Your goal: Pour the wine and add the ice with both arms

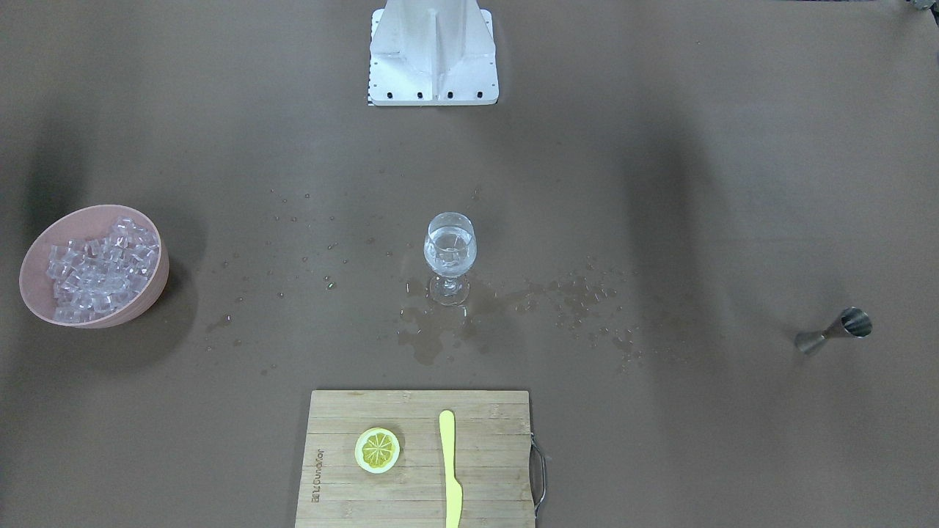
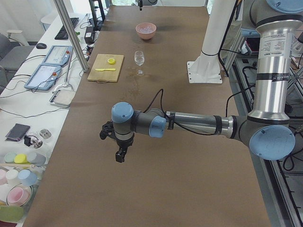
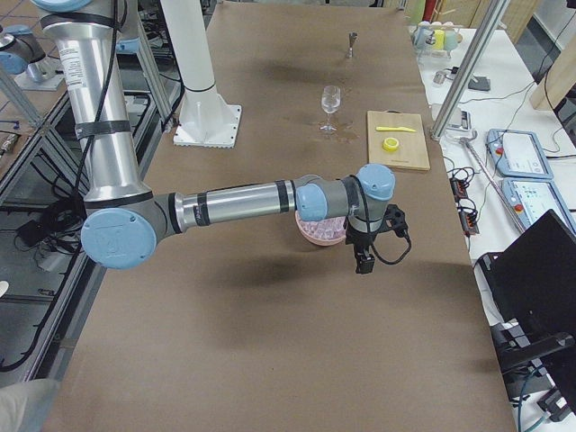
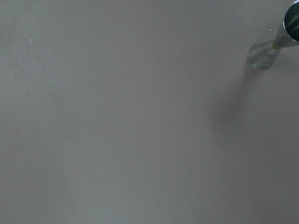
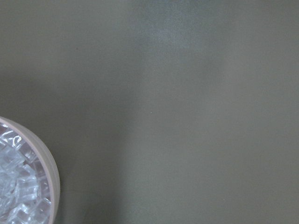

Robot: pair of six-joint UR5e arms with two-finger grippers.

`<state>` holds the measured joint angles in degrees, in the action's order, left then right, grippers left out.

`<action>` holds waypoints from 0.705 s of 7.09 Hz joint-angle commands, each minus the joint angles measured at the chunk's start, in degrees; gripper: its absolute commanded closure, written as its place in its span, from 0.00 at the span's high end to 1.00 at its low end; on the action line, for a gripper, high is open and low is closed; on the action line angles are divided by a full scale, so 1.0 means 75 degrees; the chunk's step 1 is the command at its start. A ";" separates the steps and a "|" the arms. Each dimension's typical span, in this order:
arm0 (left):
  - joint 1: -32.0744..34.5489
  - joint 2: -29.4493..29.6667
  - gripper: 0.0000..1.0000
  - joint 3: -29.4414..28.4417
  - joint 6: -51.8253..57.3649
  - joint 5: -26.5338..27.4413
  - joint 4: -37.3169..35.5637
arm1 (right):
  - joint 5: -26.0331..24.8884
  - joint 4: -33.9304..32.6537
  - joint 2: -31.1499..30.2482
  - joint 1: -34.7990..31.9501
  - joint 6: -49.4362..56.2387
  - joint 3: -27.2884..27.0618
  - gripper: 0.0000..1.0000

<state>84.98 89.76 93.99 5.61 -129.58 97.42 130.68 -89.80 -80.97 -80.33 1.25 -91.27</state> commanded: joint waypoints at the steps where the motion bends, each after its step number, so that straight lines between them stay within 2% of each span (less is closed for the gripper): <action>1: 0.0001 0.0009 0.98 0.0031 -0.0021 0.0004 0.0229 | 0.0014 -0.0004 0.0015 0.0070 -0.0038 0.0016 1.00; 5: -0.0011 -0.0003 0.98 -0.0051 -0.0010 -0.0020 0.0335 | 0.0002 0.0043 0.0015 0.0071 -0.0050 0.0017 1.00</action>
<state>84.98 89.78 93.76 5.45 -129.67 99.88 130.66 -89.60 -80.85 -79.86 0.98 -91.15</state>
